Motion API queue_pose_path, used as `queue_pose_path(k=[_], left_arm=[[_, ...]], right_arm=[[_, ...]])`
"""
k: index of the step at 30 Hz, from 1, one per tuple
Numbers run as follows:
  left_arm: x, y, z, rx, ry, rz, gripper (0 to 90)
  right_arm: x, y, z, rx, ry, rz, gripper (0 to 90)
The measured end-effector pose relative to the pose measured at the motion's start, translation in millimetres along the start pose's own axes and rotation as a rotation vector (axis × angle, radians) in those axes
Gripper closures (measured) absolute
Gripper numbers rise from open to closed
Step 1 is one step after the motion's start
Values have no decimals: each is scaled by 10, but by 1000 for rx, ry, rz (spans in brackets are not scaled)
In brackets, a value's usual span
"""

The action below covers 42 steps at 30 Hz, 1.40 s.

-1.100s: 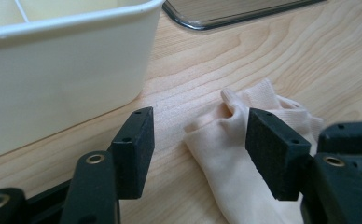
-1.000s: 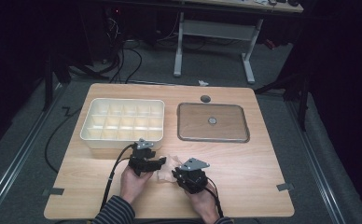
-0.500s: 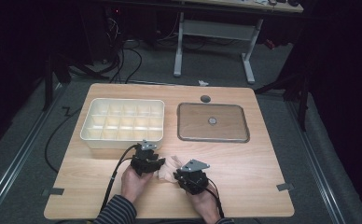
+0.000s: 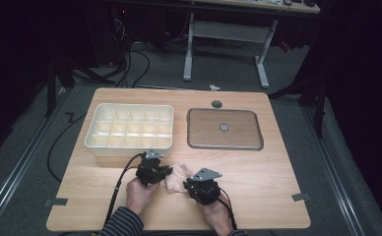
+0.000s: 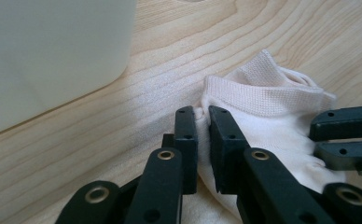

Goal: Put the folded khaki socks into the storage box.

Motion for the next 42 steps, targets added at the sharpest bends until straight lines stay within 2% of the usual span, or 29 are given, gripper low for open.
queue_pose_path(k=[9, 17, 25, 32, 42], left_arm=[[3, -101, -16, -30, -2, -33, 833], [6, -121, -23, -55, 1, -43, 834], [10, -123, -52, -69, 10, -40, 835], [22, -161, -63, -73, 11, -47, 834], [35, -205, -88, -85, 17, -58, 834]], right_arm=[[6, 2, -18, 12, 11, 0, 770], [50, -40, -31, 17, 29, 5, 709], [207, -113, -23, 44, 53, -44, 818], [317, -19, 11, 40, 53, -35, 856], [318, 149, -5, 12, 65, -5, 858]])
Point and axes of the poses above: each handheld gripper's, and its own axes: y roughly forward along the jaws, x roughly out of its top, z roughly to its left, the point moved 2 cm from there along y, roughly forward along the jaws, and after that the axes turned 13 degrees about y, right-handed, at the moved point
